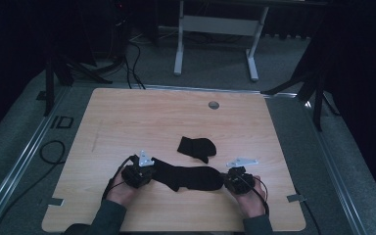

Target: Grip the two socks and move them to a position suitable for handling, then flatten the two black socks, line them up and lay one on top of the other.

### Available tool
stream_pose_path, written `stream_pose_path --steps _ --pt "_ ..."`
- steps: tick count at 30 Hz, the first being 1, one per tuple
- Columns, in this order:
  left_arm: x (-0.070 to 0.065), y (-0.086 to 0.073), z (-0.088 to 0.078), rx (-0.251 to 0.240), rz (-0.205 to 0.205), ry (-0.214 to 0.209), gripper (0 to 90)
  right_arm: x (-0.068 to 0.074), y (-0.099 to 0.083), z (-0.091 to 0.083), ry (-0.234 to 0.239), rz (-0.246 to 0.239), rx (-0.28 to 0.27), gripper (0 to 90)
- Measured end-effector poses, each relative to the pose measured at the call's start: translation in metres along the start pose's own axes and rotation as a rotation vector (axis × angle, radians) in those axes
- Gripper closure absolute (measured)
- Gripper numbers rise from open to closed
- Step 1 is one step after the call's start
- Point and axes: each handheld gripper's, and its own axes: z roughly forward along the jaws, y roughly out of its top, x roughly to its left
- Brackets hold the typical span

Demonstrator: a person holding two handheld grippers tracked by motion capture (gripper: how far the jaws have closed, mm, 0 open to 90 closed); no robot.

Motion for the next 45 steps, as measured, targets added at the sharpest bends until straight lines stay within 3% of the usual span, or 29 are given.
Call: stream_pose_path --steps 10,19,26,35,38,45 --pt "0.000 0.002 0.002 0.005 0.009 -0.004 82.0 -0.015 -0.007 0.012 -0.011 0.034 0.021 87.8" --pt "-0.002 0.003 0.002 0.005 0.014 0.001 82.0 -0.020 -0.008 0.013 0.005 0.047 0.018 84.8" --pt "-0.003 0.003 0.003 0.001 0.011 0.000 81.4 -0.021 -0.004 0.002 0.026 0.028 -0.048 67.7" --pt "-0.002 0.002 0.004 -0.009 -0.011 -0.010 80.7 -0.022 0.009 -0.008 0.017 -0.012 -0.125 65.2" --pt "-0.002 0.002 0.004 -0.012 -0.012 -0.009 80.6 -0.026 0.014 -0.005 0.034 -0.007 -0.151 65.3" --pt "-0.002 0.002 0.005 -0.019 -0.013 -0.005 80.6 -0.033 0.041 0.024 -0.018 -0.031 -0.109 71.0"
